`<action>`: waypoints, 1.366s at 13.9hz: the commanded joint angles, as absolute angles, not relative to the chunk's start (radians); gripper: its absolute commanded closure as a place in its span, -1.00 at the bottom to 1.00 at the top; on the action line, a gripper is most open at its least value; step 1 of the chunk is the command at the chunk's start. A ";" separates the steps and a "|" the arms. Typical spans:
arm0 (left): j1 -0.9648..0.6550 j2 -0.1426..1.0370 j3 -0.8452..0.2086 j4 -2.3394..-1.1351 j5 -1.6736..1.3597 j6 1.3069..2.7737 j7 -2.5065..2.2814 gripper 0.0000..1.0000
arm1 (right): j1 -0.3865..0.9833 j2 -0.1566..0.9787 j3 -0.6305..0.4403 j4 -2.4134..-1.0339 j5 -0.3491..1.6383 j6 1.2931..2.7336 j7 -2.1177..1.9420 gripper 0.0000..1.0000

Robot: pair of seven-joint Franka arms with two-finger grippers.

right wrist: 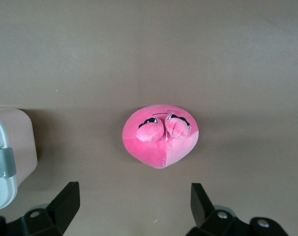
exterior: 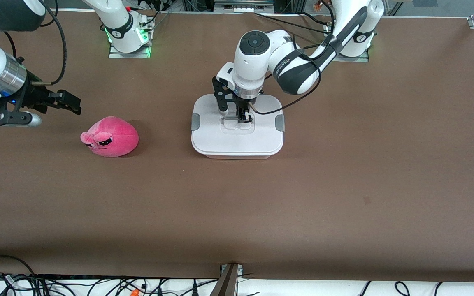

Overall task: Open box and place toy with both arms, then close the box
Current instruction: 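Lift the lid off with the left gripper while the right gripper reaches the toy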

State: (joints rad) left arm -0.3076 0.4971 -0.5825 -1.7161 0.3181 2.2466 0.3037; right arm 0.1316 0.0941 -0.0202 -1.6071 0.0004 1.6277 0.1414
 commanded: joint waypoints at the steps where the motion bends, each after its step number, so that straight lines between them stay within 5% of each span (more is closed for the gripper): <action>1: -0.302 0.492 -0.583 -1.706 0.350 2.244 0.331 1.00 | 0.123 0.123 -0.018 -1.578 -0.021 1.612 0.094 -1.00; 6: -0.298 0.442 -0.589 -1.655 0.339 2.165 0.325 1.00 | 0.121 0.121 -0.018 -1.653 -0.015 1.595 0.040 -1.00; 13: -0.125 0.341 -0.588 -1.527 0.215 1.746 0.510 1.00 | 0.121 0.040 -0.112 -2.077 0.000 1.971 -0.032 -1.00; 19: 0.130 0.344 -0.580 -1.375 0.235 1.531 0.780 1.00 | 0.121 0.086 -0.132 -2.200 0.057 2.198 -0.078 -1.00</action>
